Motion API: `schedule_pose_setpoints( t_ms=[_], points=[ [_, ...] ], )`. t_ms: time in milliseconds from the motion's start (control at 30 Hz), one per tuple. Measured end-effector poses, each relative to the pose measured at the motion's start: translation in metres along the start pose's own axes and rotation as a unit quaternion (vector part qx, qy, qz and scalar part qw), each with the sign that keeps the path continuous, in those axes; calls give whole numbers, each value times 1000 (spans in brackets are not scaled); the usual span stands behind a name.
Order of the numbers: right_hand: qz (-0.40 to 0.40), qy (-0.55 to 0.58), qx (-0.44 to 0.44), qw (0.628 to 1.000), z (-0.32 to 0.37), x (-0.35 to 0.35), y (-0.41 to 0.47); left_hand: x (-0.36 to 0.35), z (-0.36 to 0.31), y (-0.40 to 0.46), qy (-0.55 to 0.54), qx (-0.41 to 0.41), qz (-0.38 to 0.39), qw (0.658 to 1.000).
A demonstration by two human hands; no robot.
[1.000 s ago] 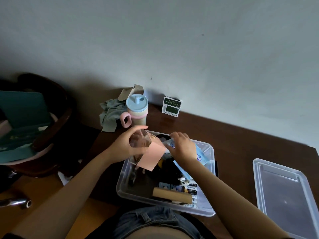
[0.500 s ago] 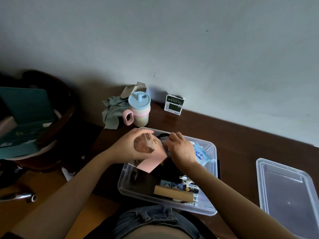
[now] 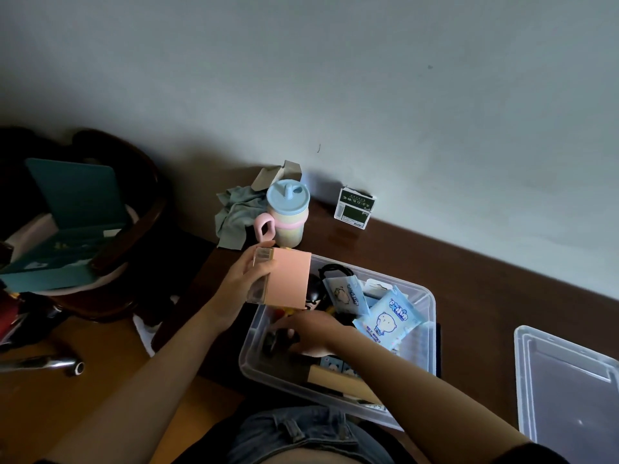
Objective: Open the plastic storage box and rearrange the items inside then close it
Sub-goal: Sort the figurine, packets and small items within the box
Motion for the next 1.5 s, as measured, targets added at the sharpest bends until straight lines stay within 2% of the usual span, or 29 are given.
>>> schedule_pose_setpoints(
  t_ms=[133, 267, 400, 500, 567, 633, 767, 867, 900, 1067, 1200, 1500],
  points=[
    [44, 36, -32, 998, -2, -17, 23, 1, 1, -5, -8, 4, -12, 1000],
    [73, 31, -28, 996, 3, -34, 29, 0, -8, -7, 47, -19, 4, 999],
    [45, 79, -61, 994, -10, -25, 21, -7, -27, -5, 159, -54, 81, 983],
    [41, 169, -87, 981, -33, -12, 1, -21, -35, -3, 242, -77, 174, 951],
    [53, 249, -100, 962, -47, -6, -16, -34, -36, -2, 310, -86, 235, 917],
    [8, 277, -118, 954, -60, 5, -28, -50, -36, -3, 376, -105, 298, 871],
    [-107, 275, -161, 942, -81, 26, -53, -79, -19, -10, 526, -114, 413, 734],
    [-148, 271, -174, 935, -87, 31, -67, -93, 0, -19, 605, -123, 469, 632],
    [-154, 272, -173, 934, -87, 32, -69, -96, 7, -23, 614, -121, 482, 613],
    [-174, 262, -170, 934, -87, 30, -72, -103, 37, -40, 623, -104, 534, 563],
    [-187, 266, -189, 927, -91, 28, -69, -106, 51, -43, 613, -77, 557, 556],
    [-172, 265, -204, 927, -93, 26, -61, -89, 73, -51, 527, 49, 575, 624]
  ],
)
Point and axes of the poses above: each hand's wrist, its own y-axis towards the middle knuckle, its own x-axis out of the back of the hand, z = x × y, the point moved 9 cm from there along y, towards the middle knuckle, and after that the axes turned 14 degrees about -x, right-handed, at the moved point
